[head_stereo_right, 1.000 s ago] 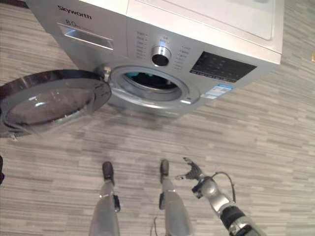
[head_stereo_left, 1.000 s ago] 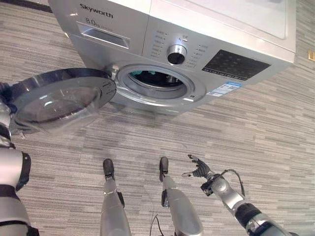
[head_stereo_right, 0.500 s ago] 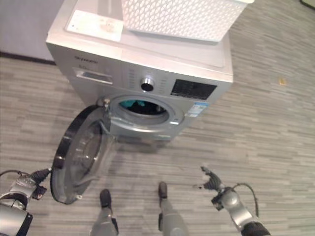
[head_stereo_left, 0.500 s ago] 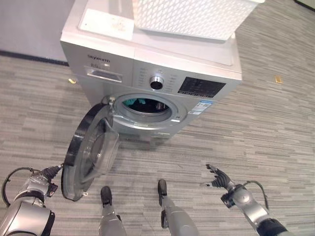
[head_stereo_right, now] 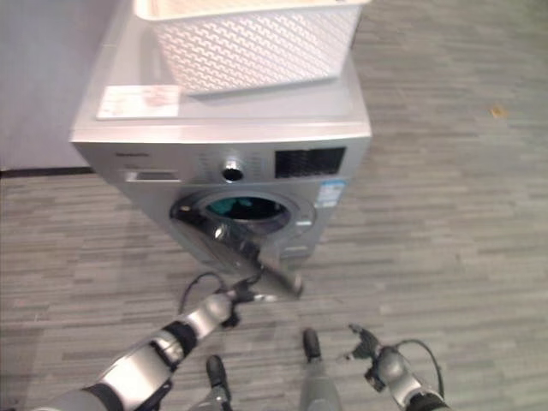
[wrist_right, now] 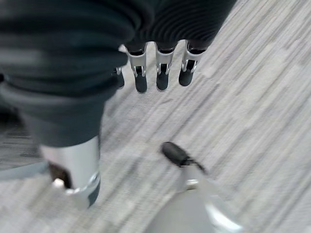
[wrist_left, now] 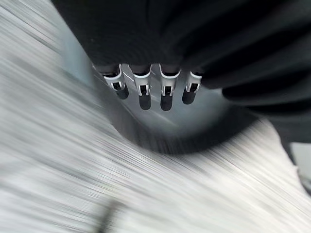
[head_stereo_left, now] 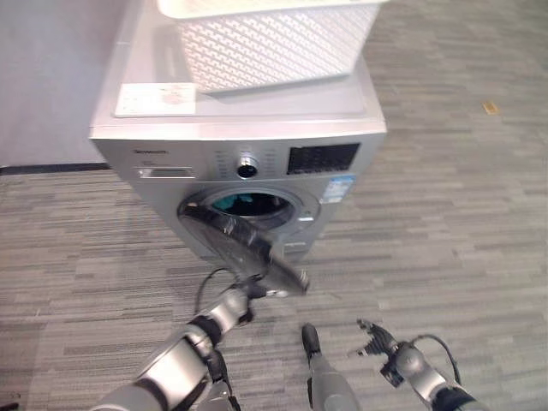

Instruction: Grab the laundry basket,head to the washer,open it,put in the laundry and shut it.

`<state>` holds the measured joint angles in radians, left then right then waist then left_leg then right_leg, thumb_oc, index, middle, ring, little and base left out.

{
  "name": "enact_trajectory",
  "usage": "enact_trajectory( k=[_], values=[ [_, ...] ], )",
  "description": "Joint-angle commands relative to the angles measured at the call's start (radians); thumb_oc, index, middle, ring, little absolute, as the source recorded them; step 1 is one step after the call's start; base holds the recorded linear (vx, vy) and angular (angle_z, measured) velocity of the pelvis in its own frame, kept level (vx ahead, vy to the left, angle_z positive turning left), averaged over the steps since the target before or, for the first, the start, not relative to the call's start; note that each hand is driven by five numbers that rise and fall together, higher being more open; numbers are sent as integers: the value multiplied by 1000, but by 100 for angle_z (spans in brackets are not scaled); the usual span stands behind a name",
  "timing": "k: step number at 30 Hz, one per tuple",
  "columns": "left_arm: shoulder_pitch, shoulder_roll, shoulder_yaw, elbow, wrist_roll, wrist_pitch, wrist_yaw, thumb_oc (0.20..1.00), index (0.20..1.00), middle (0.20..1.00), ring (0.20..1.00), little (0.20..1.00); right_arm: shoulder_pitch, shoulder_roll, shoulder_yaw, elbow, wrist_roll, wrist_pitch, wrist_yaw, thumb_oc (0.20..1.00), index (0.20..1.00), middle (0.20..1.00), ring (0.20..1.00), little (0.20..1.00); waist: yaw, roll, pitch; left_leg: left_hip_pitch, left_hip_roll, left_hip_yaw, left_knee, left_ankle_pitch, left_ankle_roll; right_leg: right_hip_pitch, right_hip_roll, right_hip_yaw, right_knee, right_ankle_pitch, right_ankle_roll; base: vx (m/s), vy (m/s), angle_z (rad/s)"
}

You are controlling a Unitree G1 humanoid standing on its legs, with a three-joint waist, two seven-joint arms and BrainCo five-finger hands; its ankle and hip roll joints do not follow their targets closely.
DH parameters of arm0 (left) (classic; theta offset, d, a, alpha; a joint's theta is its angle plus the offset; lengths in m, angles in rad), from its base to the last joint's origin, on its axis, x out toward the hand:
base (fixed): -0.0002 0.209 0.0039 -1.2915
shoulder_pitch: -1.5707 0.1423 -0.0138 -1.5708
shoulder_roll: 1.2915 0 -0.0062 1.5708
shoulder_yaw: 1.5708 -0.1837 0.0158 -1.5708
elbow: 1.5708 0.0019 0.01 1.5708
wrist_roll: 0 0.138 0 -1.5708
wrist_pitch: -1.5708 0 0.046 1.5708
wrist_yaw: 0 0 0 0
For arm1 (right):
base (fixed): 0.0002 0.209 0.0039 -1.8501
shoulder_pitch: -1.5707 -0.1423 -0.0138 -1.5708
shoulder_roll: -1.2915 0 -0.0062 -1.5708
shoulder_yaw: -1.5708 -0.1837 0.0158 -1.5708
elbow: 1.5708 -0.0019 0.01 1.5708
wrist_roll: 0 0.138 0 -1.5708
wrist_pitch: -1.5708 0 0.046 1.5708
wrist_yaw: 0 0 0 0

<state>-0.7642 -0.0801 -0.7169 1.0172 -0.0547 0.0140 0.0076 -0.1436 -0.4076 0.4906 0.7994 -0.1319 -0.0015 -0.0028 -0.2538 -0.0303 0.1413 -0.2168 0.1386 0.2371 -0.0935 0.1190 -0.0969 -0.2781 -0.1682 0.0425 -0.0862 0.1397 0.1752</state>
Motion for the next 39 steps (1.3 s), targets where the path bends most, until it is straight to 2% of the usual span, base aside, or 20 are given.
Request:
enact_trajectory(
  k=[1,3,6,9,12,13,15,17,20,21,22,23,24,25,27,30,34,35,37,39],
  values=[
    [-95,60,63,11,-110,-110,81,1000,1000,1000,1000,1000,-2,-65,-8,-13,36,-13,-56,1000,1000,1000,1000,1000,9,-24,20,7,69,-51,13,-52,-24,-16,-6,13,55,-72,25,12,-12,-41],
    [-64,87,34,-98,-118,-142,101,1000,1000,1000,1000,1000,14,-75,-23,-32,43,-25,-70,1000,1000,1000,1000,1000,11,-27,25,11,69,-40,13,-55,-23,-22,-10,18,51,-67,32,23,-34,-39],
    [-29,102,21,-138,-130,-150,87,1000,1000,1000,1000,1000,25,-75,-38,-28,46,-26,-71,1000,1000,1000,1000,1000,17,-22,32,15,68,-40,15,-55,-22,-19,-13,16,52,-69,33,15,-12,-11],
    [22,155,-18,-211,-78,-152,44,1000,1000,1000,1000,1000,30,-78,-42,-15,31,-28,-60,1000,1000,1000,1000,1000,31,-11,40,14,65,-49,16,-54,-22,-13,-17,3,52,-72,30,4,-7,4],
    [116,270,-101,-389,-50,-170,-60,1000,1000,1000,1000,1000,-2,-79,69,21,2,-45,39,1000,1000,1000,1000,1000,79,7,47,-2,55,-82,17,-51,-21,4,-22,-30,44,-80,26,27,-58,21],
    [171,351,-120,-501,-42,-183,-98,1000,1000,1000,1000,1000,-52,-62,162,74,-53,-38,85,1000,1000,1000,1000,1000,115,19,50,-8,48,-100,18,-48,-20,20,-25,-50,39,-85,23,48,-54,55],
    [247,409,-95,-565,-63,-197,-105,1000,1000,1000,1000,1000,-109,-2,206,155,-109,-24,82,1000,1000,1000,1000,1000,145,28,52,-8,42,-111,18,-48,-20,35,-28,-63,35,-90,22,34,-27,45],
    [377,469,-13,-595,-139,-219,-94,1000,1000,1000,1000,1000,-141,49,203,174,-118,-20,61,1000,1000,1000,1000,1000,173,32,46,-8,37,-125,19,-47,-19,50,-29,-73,32,-95,17,30,-24,36],
    [566,505,130,-585,-188,-254,-79,1000,1000,1000,1000,1000,-144,97,145,189,-72,-36,16,1000,1000,1000,1000,1000,218,30,29,-2,29,-142,21,-45,-16,76,-31,-89,35,-103,11,24,-36,25],
    [566,505,130,-585,-188,-254,-79,1000,1000,1000,1000,1000,-144,97,145,189,-72,-36,16,1000,1000,1000,1000,1000,217,30,28,-3,29,-142,21,-45,-16,75,-31,-89,35,-102,11,45,-66,17],
    [663,510,213,-546,-193,-272,-62,1000,1000,1000,1000,1000,-125,105,118,191,-71,-44,-10,1000,1000,1000,1000,1000,249,25,22,15,24,-157,25,-53,-14,105,-35,-104,38,-115,12,33,-43,28],
    [663,511,214,-546,-193,-272,-62,1000,1000,1000,1000,1000,-125,106,119,191,-71,-44,-10,1000,1000,1000,1000,1000,249,24,19,10,24,-157,24,-50,-14,101,-35,-104,37,-112,11,52,-72,21],
    [709,512,268,-505,-194,-269,-55,1000,1000,1000,1000,1000,-107,101,104,185,-77,-46,-13,1000,1000,1000,1000,1000,264,22,15,21,20,-166,25,-53,-13,118,-38,-114,38,-116,13,53,-87,38],
    [765,499,357,-394,-206,-263,-37,1000,1000,1000,1000,1000,-63,87,69,195,-89,-46,-10,1000,1000,1000,1000,1000,289,21,6,36,12,-186,31,-61,-10,148,-42,-133,42,-124,14,60,-106,26],
    [784,499,391,-355,-204,-262,-32,1000,1000,1000,1000,1000,-47,81,55,205,-95,-43,-8,1000,1000,1000,1000,1000,297,21,-3,36,8,-196,32,-59,-8,155,-46,-142,41,-122,13,26,-53,31],
    [812,482,482,-189,-153,-265,6,1000,1000,1000,1000,1000,8,70,15,260,-135,-35,-10,1000,1000,1000,1000,1000,323,23,-26,59,-2,-210,29,-61,-6,187,-58,-169,39,-123,17,21,-22,24],
    [806,422,576,32,-134,-247,48,1000,1000,1000,1000,1000,58,85,-44,366,-149,-16,-21,1000,1000,1000,1000,1000,332,22,-57,93,-9,-215,20,-63,-6,231,-70,-191,35,-127,22,22,-14,7],
    [805,422,575,33,-133,-248,48,1000,1000,1000,1000,1000,58,86,-45,366,-149,-17,-22,1000,1000,1000,1000,1000,332,22,-56,94,-9,-216,19,-63,-6,233,-70,-192,35,-127,22,16,-10,6],
    [805,373,635,163,-157,-220,41,1000,1000,1000,1000,1000,104,107,-110,456,-130,4,-22,1000,1000,1000,1000,1000,328,20,-88,120,-11,-220,11,-65,-9,271,-76,-211,26,-133,25,0,0,0],
    [806,362,643,177,-167,-216,41,1000,1000,1000,1000,1000,118,110,-126,470,-121,7,-24,1000,1000,1000,1000,1000,322,19,-95,125,-12,-219,7,-64,-9,276,-77,-213,25,-133,26,1,0,3]
  ],
)
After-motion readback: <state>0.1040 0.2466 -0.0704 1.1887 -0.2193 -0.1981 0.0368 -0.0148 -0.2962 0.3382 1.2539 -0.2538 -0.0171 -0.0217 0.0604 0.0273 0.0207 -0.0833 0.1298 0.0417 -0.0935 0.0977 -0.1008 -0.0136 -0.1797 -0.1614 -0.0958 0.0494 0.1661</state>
